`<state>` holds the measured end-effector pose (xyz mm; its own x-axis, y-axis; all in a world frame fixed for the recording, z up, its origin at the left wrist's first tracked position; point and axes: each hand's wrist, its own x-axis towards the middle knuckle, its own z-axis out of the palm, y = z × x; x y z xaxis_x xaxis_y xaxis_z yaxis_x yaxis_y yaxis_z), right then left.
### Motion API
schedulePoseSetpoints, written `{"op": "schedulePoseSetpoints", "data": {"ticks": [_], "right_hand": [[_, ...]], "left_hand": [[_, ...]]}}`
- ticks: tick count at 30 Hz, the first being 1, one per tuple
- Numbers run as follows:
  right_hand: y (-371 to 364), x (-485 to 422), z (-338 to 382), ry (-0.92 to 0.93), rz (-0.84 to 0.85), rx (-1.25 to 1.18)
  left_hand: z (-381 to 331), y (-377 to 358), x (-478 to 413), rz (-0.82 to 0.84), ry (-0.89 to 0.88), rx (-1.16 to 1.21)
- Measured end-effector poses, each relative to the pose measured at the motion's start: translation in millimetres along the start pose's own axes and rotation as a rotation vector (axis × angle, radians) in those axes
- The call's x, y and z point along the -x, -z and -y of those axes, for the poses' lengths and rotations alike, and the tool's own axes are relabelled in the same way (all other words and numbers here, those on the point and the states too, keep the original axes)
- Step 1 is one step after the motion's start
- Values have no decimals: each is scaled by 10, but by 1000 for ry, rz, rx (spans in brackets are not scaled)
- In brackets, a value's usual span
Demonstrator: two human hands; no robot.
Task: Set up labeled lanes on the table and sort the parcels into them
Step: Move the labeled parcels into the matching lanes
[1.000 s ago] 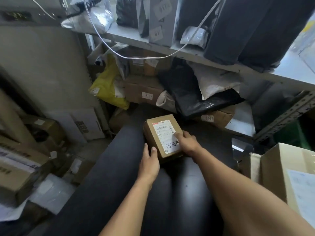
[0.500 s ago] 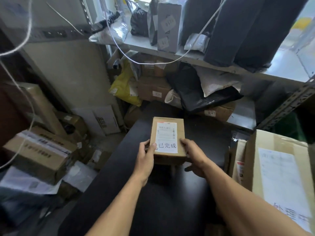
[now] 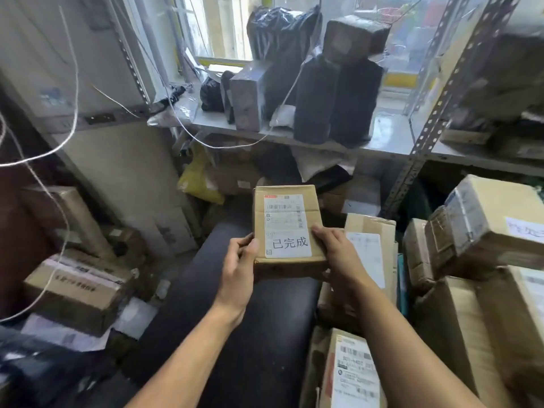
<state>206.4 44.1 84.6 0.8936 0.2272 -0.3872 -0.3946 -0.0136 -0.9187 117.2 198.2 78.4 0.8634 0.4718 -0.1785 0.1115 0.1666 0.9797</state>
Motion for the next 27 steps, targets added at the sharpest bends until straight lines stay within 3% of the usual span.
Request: {"op": "schedulePoseSetpoints", "data": {"ticks": [11, 18, 27], "right_hand": [[1158, 1284, 920, 91, -135, 18], [2214, 1896, 1122, 127, -310, -1], [3664, 2610, 1224, 153, -502, -6]], "left_hand": [[-844, -938, 1008, 263, -168, -24], [-1034, -1908, 1483, 489, -117, 38], [-936, -3388, 2091, 661, -65, 9]]}}
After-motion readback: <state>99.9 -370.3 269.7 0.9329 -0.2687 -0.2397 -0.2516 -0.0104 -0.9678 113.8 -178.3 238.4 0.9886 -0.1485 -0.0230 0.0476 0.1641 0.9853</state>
